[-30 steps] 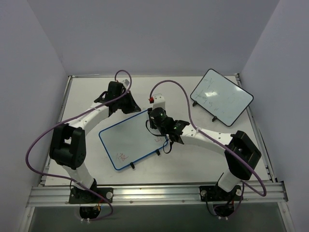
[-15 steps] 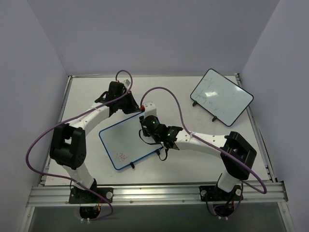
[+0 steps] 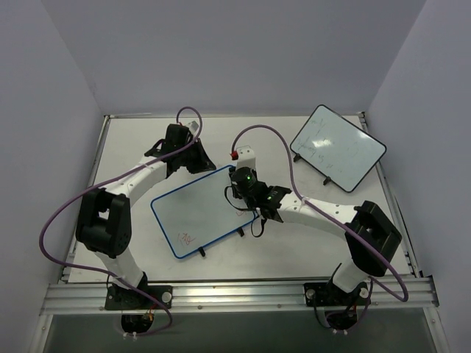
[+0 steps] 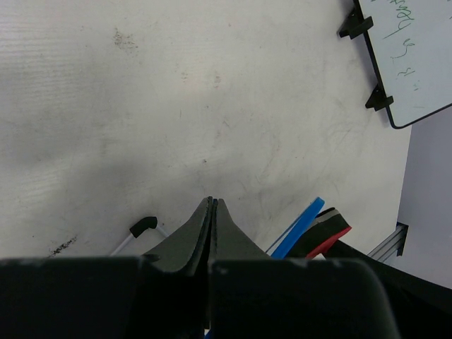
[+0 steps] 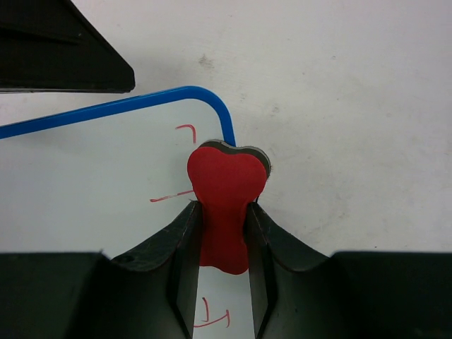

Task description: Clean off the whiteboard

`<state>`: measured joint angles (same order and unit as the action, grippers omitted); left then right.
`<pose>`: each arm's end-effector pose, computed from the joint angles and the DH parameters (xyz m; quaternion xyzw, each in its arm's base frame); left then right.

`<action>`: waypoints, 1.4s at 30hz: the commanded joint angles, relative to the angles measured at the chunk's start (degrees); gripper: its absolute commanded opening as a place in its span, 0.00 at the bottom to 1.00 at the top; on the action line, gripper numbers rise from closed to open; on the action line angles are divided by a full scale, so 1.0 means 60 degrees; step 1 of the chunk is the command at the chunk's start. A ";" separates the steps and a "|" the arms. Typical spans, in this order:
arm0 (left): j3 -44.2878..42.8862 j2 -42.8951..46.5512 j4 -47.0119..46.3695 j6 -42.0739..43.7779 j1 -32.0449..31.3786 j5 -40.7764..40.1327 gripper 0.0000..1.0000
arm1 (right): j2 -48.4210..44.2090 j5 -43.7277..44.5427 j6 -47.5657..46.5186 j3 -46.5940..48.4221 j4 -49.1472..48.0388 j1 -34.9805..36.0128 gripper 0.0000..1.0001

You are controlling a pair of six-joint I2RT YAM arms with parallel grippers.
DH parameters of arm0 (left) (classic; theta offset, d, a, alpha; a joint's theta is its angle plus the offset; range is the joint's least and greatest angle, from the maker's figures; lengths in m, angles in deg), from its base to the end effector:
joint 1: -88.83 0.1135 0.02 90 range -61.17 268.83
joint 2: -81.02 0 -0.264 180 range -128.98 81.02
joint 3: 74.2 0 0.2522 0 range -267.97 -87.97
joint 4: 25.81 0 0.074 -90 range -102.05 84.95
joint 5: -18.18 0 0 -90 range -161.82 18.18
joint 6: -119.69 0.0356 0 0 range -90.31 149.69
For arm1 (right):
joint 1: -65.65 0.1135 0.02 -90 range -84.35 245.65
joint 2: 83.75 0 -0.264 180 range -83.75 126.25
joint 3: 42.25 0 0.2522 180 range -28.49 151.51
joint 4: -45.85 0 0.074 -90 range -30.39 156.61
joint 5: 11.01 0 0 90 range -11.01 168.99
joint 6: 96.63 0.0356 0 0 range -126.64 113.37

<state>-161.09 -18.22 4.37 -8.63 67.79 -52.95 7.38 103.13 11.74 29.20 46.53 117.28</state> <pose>0.3581 -0.1501 0.2473 -0.0704 0.9027 -0.3270 0.2707 0.2364 0.2752 0.2555 -0.1153 0.8034 0.1797 0.5559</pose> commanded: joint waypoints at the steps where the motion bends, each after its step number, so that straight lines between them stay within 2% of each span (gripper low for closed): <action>1: -0.0337 0.0061 -0.0438 0.0118 -0.0083 0.0150 0.02 | -0.0365 0.0561 -0.0117 -0.0108 0.0203 -0.0081 0.00; 9: -0.0337 0.0032 -0.0452 0.0133 -0.0112 0.0179 0.02 | -0.0174 0.0210 0.0058 -0.0108 -0.0031 0.0124 0.00; 21: -0.0337 0.0031 -0.0452 0.0133 -0.0112 0.0165 0.02 | 0.0075 0.0357 0.0629 -0.0123 -0.0192 0.1545 0.00; 36: -0.0308 0.0031 -0.0467 0.0133 -0.0141 0.0165 0.02 | -0.0876 0.0137 0.0747 -0.1060 -0.0032 0.0154 0.00; 42: -0.0323 0.0017 -0.0482 0.0133 -0.0171 0.0150 0.02 | -0.0922 0.0049 0.0659 -0.1017 -0.0017 0.0110 0.00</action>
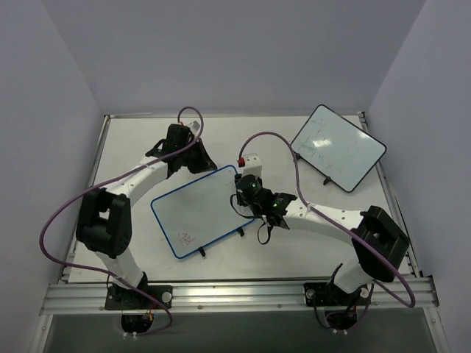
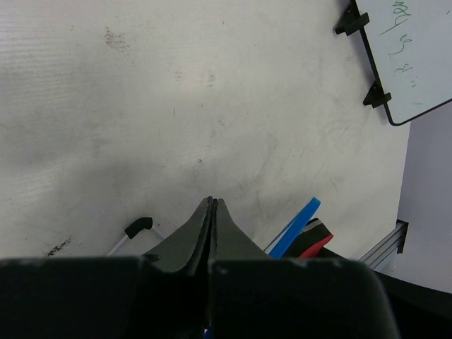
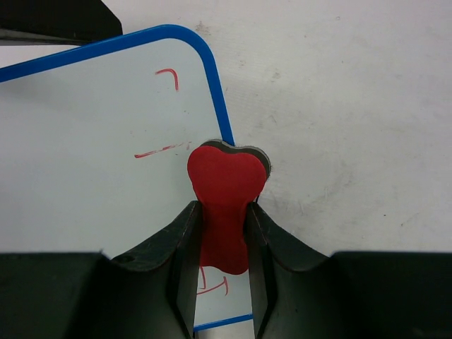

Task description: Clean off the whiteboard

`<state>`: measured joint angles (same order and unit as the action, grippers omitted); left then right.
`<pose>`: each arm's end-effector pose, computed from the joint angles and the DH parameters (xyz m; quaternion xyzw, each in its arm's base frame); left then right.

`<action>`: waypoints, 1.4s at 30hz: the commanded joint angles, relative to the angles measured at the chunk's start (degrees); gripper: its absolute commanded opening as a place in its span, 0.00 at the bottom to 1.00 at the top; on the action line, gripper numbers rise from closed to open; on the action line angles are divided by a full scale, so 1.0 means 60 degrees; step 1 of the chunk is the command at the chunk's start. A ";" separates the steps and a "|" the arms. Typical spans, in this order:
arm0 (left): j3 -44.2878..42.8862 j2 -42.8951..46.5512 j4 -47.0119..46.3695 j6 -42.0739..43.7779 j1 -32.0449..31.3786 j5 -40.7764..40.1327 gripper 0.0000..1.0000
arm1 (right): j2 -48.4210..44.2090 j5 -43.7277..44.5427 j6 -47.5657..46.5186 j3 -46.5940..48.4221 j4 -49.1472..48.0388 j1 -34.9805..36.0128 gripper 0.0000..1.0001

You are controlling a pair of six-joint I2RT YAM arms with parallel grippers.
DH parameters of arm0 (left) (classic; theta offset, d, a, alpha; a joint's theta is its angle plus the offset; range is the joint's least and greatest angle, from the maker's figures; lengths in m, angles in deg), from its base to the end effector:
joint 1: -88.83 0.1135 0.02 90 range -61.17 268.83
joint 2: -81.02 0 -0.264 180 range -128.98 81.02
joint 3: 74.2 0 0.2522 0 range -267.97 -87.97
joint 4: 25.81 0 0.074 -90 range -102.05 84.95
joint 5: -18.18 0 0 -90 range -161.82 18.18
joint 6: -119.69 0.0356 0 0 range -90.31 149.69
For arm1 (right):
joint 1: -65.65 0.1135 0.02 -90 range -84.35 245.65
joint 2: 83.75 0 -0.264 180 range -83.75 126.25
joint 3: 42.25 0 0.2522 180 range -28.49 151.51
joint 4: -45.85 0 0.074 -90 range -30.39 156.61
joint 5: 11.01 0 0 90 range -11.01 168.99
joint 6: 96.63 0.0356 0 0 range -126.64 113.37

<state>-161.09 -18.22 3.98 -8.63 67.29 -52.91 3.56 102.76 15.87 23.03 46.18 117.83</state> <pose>0.3572 -0.1534 0.2479 -0.0656 0.9017 -0.3298 0.2718 0.2198 0.2598 0.2421 -0.0974 0.8152 0.1943 0.5368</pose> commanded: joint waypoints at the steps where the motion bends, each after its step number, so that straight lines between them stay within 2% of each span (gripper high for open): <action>1: -0.0323 0.0031 -0.0416 0.0133 -0.0101 0.0158 0.02 | -0.0240 0.0082 -0.0044 0.0069 0.0027 0.0004 0.00; 16: -0.0147 0.0207 -0.0460 0.0177 -0.0233 0.0202 0.02 | 0.1049 -0.0285 -0.0717 0.1870 0.0290 -0.0230 0.00; 28: -0.0045 0.0339 -0.0489 0.0221 -0.0394 0.0216 0.02 | 0.1606 -0.0446 -0.0938 0.2691 0.0554 -0.0611 0.00; 33: -0.0059 0.0339 -0.0504 0.0221 -0.0394 0.0216 0.02 | 0.1489 -0.0519 -0.0719 0.2414 0.0510 -0.0597 0.00; 42: -0.0074 0.0324 -0.0533 0.0206 -0.0394 0.0231 0.02 | 0.0523 -0.0476 -0.0177 0.0861 0.0217 -0.0319 0.00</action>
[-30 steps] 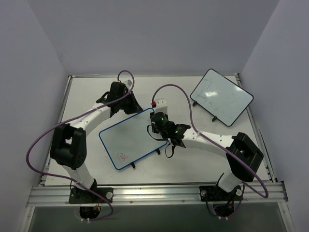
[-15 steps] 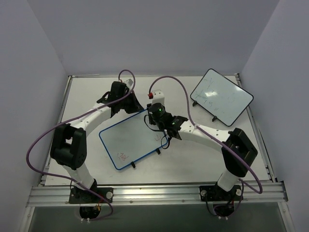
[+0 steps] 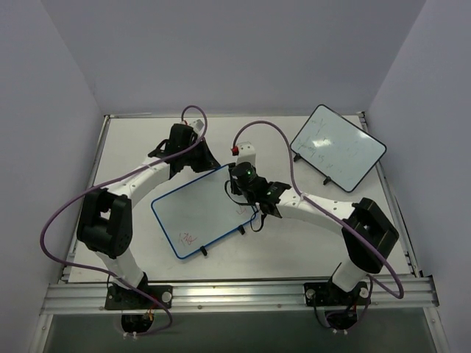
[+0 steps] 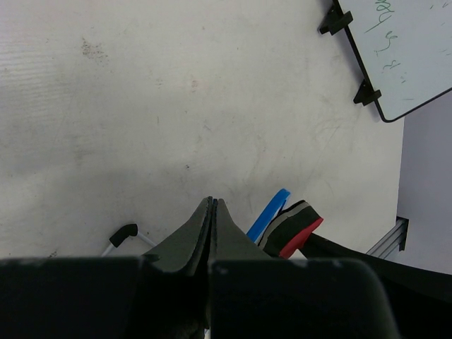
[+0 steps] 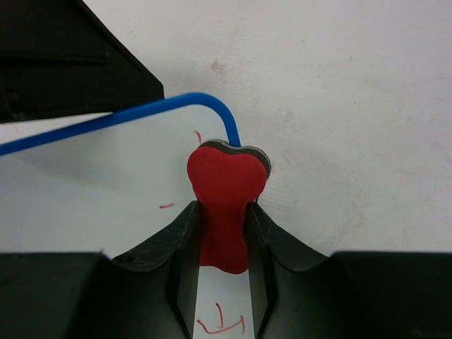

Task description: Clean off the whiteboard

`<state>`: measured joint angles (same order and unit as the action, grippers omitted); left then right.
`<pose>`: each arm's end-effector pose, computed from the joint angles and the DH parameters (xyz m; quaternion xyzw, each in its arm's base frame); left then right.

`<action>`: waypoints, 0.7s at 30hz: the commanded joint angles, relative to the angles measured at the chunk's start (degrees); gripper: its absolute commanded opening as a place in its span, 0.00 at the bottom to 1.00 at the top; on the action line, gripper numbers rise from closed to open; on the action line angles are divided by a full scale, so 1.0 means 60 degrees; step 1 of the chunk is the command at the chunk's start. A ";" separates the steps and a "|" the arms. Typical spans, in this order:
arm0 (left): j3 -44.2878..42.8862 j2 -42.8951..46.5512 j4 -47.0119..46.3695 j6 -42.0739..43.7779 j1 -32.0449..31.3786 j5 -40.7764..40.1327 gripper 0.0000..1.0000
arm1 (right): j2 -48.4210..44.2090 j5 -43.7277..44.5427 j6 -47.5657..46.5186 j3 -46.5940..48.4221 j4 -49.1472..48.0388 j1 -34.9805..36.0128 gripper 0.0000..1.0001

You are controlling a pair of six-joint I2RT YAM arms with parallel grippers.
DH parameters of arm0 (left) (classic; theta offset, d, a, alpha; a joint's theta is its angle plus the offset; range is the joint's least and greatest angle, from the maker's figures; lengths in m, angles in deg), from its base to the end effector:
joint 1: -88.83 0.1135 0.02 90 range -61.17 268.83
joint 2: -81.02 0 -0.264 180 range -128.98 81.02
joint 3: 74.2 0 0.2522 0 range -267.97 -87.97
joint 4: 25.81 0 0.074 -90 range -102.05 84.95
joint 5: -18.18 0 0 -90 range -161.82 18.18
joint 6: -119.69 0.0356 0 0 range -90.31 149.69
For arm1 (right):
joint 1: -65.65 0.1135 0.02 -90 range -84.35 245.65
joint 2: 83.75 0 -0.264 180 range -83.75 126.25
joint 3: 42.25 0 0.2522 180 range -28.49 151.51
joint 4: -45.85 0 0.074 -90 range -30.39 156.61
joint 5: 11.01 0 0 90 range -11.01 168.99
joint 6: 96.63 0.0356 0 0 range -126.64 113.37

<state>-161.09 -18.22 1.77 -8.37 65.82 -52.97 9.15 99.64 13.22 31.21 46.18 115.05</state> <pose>0.3557 -0.1636 0.2510 -0.0484 0.8952 -0.3399 0.2842 0.2517 0.2744 0.2569 -0.1055 0.8044 0.2009 0.5490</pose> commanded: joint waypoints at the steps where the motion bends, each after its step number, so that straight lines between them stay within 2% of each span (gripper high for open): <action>1: -0.0074 0.0310 -0.0165 0.0162 -0.0150 0.0227 0.02 | -0.0498 0.0089 0.0308 -0.0589 0.0261 0.0231 0.00; 7: -0.0103 0.0251 -0.0165 0.0133 -0.0150 0.0242 0.02 | -0.0865 0.0265 0.0470 -0.1088 0.0159 0.0393 0.00; 13: -0.0132 0.0266 -0.0136 0.0148 -0.0180 0.0213 0.02 | -0.0616 0.0134 0.0411 -0.0708 0.0085 0.0510 0.00; 21: -0.0132 0.0237 -0.0107 0.0162 -0.0224 0.0198 0.02 | 0.0409 0.0426 0.0484 0.0112 0.0143 0.1608 0.00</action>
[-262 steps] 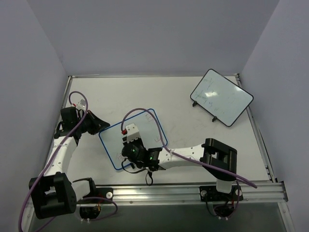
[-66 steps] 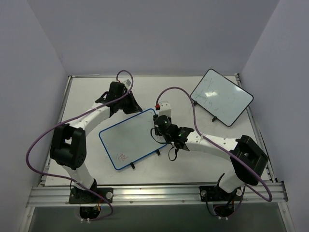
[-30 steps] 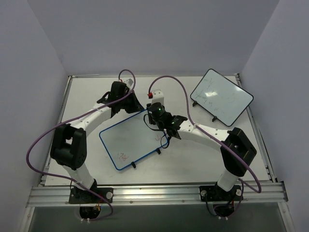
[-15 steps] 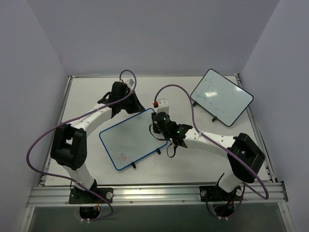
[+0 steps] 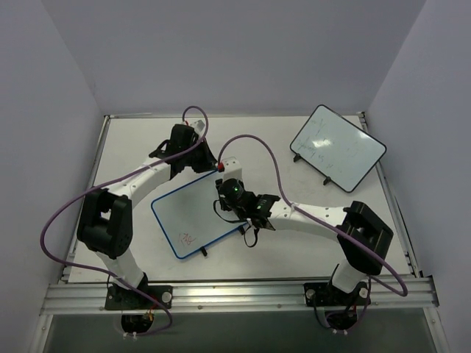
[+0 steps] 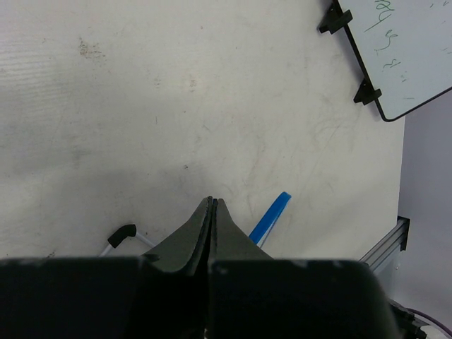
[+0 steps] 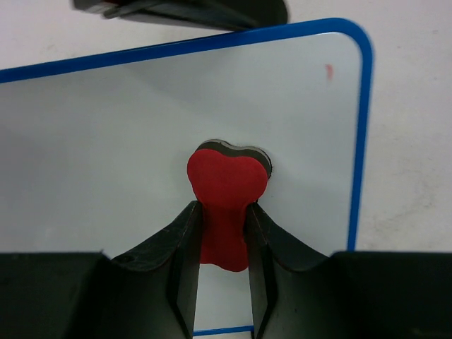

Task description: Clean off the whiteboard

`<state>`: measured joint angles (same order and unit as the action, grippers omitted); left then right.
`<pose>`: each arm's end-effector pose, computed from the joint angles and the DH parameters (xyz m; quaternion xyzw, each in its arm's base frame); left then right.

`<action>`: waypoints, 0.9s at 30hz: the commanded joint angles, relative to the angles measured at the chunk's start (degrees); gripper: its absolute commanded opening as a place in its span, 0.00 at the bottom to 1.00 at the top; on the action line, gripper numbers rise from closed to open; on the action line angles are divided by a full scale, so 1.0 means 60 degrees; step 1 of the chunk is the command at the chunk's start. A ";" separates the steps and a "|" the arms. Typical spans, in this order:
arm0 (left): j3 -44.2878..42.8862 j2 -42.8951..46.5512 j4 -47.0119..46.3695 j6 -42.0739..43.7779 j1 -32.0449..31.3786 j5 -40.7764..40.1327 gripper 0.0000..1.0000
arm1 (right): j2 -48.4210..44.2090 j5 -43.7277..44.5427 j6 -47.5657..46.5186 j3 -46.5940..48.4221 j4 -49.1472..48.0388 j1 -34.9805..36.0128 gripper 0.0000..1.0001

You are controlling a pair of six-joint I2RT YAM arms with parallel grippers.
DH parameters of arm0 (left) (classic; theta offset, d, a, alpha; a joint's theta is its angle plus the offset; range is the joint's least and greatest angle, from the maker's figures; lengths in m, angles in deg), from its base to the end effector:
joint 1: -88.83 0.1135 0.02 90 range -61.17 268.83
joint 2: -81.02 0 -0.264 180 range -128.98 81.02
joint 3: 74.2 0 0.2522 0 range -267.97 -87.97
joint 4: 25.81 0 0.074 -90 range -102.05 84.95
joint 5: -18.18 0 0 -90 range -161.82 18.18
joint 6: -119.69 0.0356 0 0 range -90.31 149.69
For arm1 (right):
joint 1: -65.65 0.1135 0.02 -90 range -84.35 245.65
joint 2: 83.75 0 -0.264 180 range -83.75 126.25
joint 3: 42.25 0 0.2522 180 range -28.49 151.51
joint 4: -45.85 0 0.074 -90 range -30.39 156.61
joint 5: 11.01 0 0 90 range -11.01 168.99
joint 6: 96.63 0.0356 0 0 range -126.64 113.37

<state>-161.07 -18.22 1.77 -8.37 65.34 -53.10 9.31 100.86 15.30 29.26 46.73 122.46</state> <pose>0.3543 -0.1665 0.2509 -0.0451 0.8956 -0.3402 0.2832 0.2123 0.3004 0.2436 -0.1439 0.8101 0.2244 0.5221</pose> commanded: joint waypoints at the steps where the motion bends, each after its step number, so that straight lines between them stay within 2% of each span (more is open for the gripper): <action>1: -0.0121 0.0251 -0.0121 0.0177 -0.0158 0.0191 0.02 | 0.0471 0.0252 0.0182 0.0481 0.0038 0.0548 0.00; 6: -0.0121 0.0295 -0.0092 0.0192 -0.0144 0.0176 0.02 | 0.0560 0.0456 0.0212 0.0438 0.0081 0.0550 0.00; 18: -0.0092 0.0339 -0.0107 0.0192 -0.0158 0.0190 0.02 | -0.0275 0.0237 0.0007 -0.0134 0.0404 -0.1396 0.00; 27: -0.0092 0.0339 -0.0121 0.0221 -0.0158 0.0205 0.02 | -0.0143 0.0062 -0.0242 0.0158 0.0536 -0.1633 0.00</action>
<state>-161.07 -18.22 1.42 -8.00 65.23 -53.26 8.37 100.18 15.39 29.42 47.60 112.87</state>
